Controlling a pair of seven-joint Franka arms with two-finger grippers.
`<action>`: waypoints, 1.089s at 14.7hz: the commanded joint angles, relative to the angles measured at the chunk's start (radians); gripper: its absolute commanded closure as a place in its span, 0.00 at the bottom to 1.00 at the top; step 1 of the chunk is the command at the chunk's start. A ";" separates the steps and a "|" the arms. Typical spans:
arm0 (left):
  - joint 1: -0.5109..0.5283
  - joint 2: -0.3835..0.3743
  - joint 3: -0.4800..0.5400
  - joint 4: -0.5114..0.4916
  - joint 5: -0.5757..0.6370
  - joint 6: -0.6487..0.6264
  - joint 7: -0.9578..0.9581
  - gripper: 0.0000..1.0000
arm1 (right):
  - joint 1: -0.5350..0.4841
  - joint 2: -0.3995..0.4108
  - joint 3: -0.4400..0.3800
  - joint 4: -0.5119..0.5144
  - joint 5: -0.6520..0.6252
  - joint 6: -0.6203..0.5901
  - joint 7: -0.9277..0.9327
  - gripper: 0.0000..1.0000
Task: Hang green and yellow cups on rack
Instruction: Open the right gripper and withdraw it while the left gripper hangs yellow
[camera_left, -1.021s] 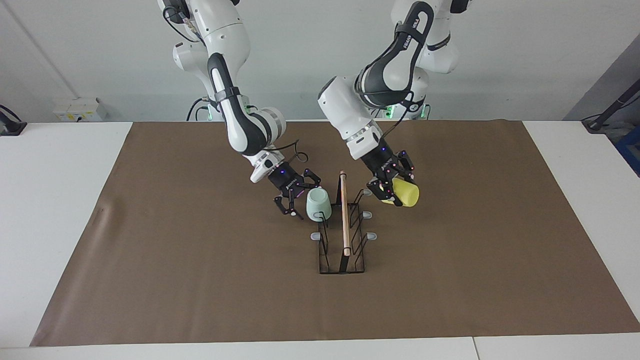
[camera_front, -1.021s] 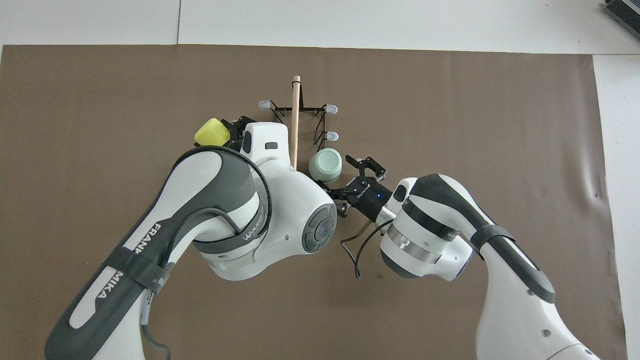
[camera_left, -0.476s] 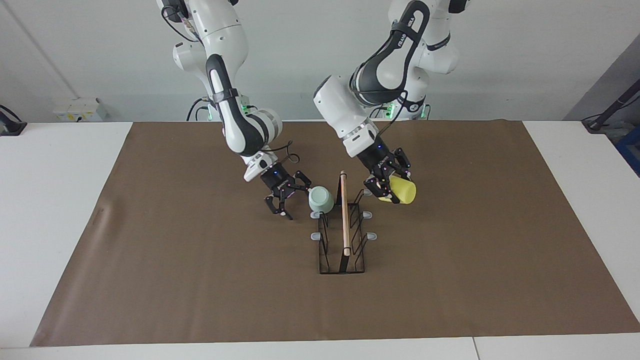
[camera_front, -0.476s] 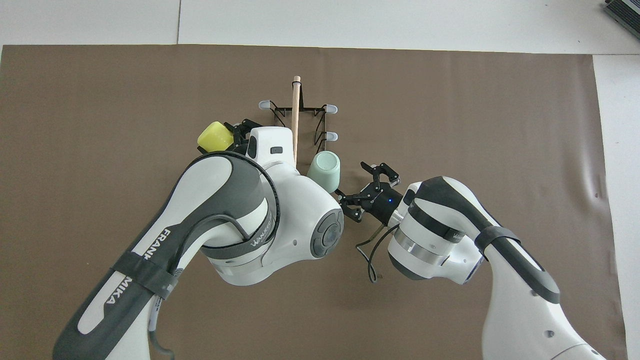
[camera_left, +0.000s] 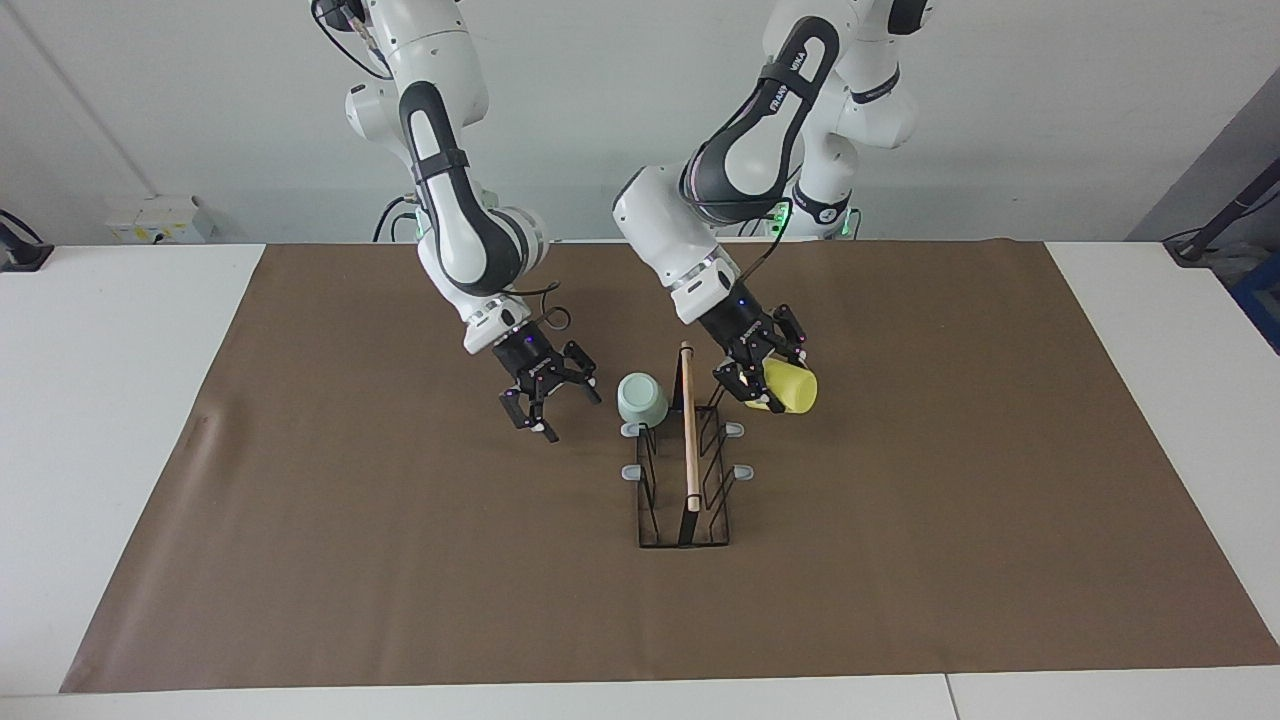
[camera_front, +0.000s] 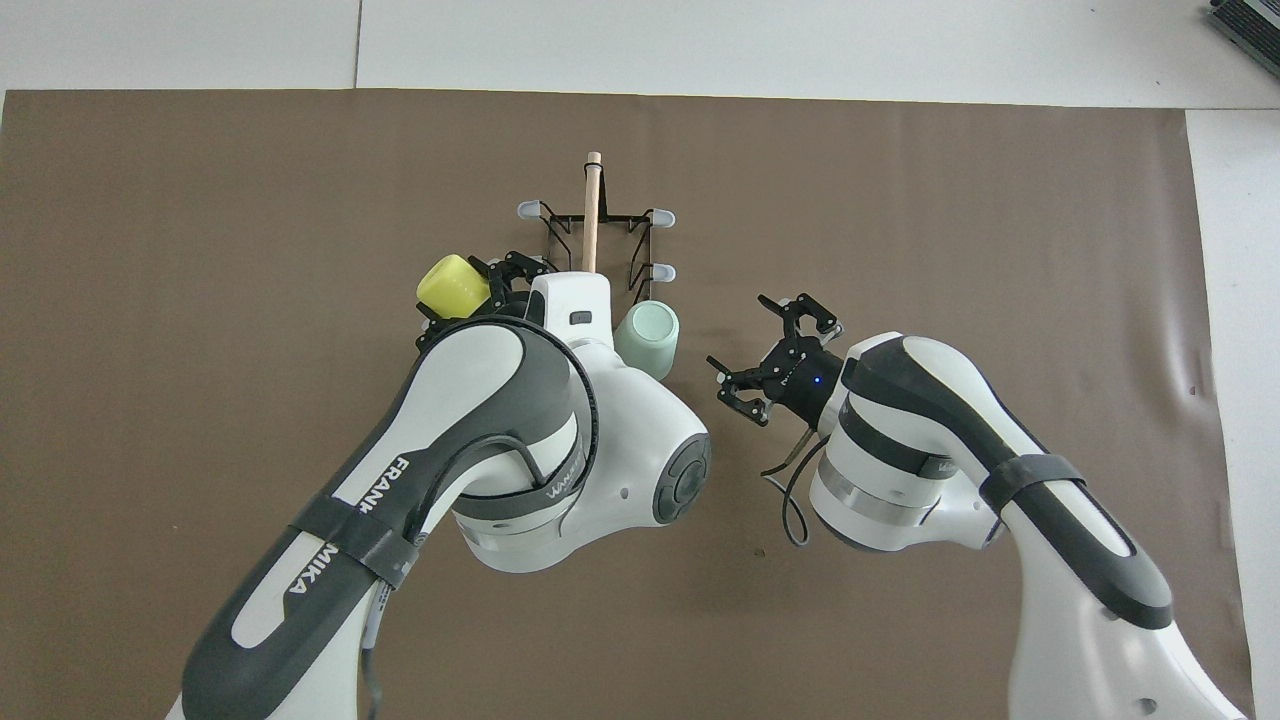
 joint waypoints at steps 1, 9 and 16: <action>-0.062 -0.001 0.011 0.006 0.020 -0.055 -0.039 1.00 | -0.098 -0.013 0.009 -0.003 -0.205 -0.029 -0.014 0.00; -0.082 0.001 0.010 -0.011 0.020 -0.078 -0.067 1.00 | -0.425 0.004 0.002 0.098 -0.978 -0.337 0.005 0.00; -0.105 0.028 0.010 -0.005 0.018 -0.075 -0.101 1.00 | -0.655 0.004 0.001 0.314 -1.492 -0.777 0.122 0.00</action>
